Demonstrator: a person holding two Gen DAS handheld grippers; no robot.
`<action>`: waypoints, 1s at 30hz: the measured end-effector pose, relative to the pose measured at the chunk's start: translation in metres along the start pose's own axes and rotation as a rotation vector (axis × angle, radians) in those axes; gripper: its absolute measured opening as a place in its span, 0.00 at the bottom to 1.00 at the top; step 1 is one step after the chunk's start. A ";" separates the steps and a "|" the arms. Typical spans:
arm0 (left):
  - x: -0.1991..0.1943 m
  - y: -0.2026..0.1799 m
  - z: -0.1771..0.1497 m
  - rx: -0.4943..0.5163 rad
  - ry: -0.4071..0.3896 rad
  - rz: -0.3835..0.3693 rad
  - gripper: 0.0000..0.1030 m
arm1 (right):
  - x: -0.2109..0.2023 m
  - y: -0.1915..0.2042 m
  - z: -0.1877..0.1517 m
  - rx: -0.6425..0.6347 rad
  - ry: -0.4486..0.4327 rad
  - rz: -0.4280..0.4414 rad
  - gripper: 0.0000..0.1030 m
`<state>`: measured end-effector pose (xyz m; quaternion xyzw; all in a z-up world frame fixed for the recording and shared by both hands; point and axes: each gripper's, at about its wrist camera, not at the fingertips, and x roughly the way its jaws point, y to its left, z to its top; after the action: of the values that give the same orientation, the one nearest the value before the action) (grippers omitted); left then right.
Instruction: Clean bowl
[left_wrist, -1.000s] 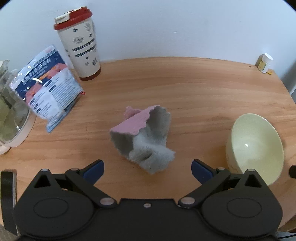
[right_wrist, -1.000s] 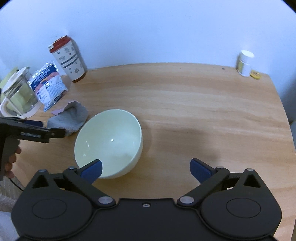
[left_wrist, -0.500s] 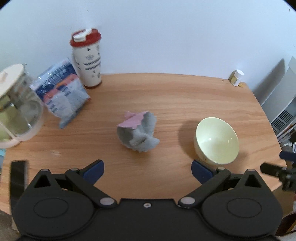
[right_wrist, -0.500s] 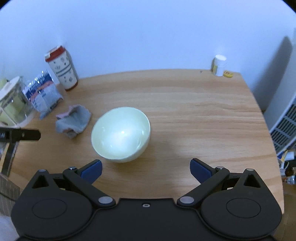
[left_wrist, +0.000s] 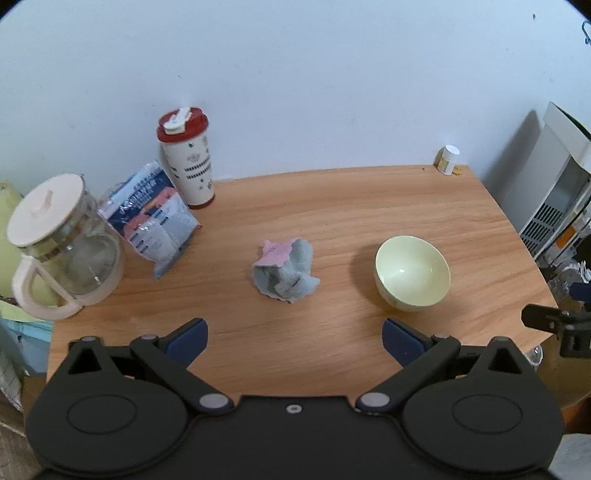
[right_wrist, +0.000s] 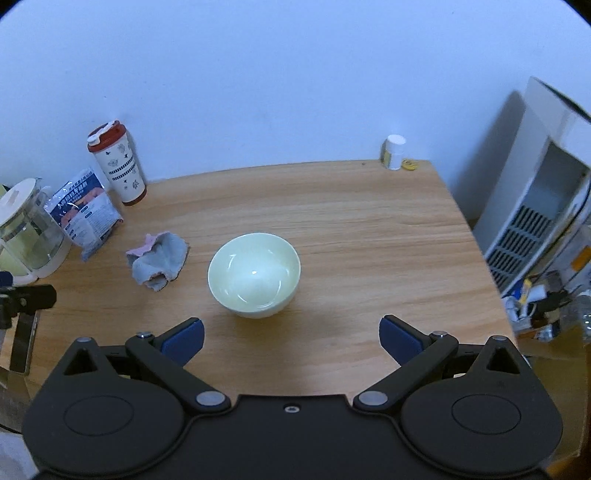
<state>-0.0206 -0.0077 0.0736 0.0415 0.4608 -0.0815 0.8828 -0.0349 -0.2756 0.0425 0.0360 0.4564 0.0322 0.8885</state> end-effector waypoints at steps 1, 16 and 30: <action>-0.004 -0.001 -0.002 -0.001 0.003 -0.004 1.00 | -0.005 0.002 0.000 -0.001 -0.006 -0.001 1.00; -0.012 -0.018 -0.012 0.015 0.006 0.023 1.00 | -0.019 0.015 -0.010 -0.018 -0.011 -0.011 1.00; -0.011 -0.025 -0.015 0.021 0.011 0.033 1.00 | -0.022 0.012 -0.012 -0.025 -0.018 -0.014 1.00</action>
<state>-0.0434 -0.0291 0.0740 0.0588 0.4642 -0.0717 0.8808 -0.0575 -0.2656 0.0547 0.0220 0.4483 0.0310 0.8931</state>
